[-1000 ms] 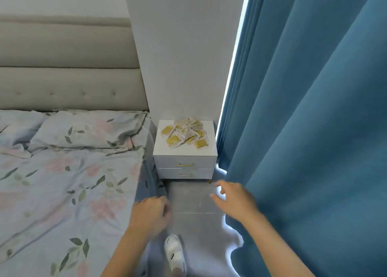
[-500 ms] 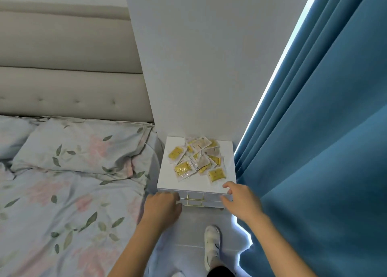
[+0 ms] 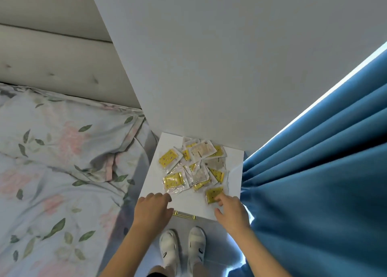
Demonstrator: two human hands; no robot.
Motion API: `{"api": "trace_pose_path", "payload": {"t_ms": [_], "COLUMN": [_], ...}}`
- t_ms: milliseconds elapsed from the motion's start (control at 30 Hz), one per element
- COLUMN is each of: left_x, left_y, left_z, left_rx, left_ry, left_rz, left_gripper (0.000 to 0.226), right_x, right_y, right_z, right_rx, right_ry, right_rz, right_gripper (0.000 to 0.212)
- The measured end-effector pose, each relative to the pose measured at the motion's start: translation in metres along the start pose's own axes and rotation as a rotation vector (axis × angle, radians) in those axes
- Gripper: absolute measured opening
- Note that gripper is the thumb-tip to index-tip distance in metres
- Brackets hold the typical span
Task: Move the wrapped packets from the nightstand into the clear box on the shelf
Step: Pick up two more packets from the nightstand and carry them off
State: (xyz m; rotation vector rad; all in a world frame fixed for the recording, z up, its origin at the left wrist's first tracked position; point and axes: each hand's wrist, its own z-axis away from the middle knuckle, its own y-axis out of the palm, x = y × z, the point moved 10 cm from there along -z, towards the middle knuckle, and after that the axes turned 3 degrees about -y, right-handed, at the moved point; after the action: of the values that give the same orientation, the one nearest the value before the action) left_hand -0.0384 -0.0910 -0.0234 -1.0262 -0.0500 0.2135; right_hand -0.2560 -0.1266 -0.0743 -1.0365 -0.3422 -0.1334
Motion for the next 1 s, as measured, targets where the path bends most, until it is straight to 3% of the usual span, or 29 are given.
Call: {"api": "trace_pose_path", "payload": {"t_ms": [233,433,633,767,833,933,1000], "left_x": [0.008,0.018,0.02,0.02,0.02,0.022,0.028], "left_y": [0.044,0.072,0.088,0.098,0.107,0.125,0.138], "left_z": [-0.05,-0.07,-0.094,-0.105,-0.107,-0.11,-0.111], "left_rx": [0.032,0.066,0.075,0.115,0.155,0.195,0.218], "left_ry": [-0.021,-0.069,-0.091,-0.106,-0.127,-0.23,-0.363], "left_rz": [0.059,0.218,0.311,0.395,0.476,0.741,0.968], "left_gripper": [0.039,0.037,0.037,0.036,0.036,0.045,0.061], "right_x": [-0.044,-0.062,-0.07,-0.08,-0.082,-0.074,-0.05], "right_y": [0.076,0.096,0.135,0.15,0.158,0.159,0.155], "right_z": [-0.082,-0.134,-0.15,-0.144,-0.137,-0.124,-0.114], "right_rx": [0.23,0.138,0.206,0.226,0.256,0.264,0.278], "right_ry": [-0.067,-0.014,-0.039,-0.028,-0.022,0.108,0.225], "right_rz": [0.191,0.214,0.293,0.354,0.235,-0.31,-0.697], "right_gripper": [0.034,0.045,0.069,0.061,0.048,0.022,0.023]}}
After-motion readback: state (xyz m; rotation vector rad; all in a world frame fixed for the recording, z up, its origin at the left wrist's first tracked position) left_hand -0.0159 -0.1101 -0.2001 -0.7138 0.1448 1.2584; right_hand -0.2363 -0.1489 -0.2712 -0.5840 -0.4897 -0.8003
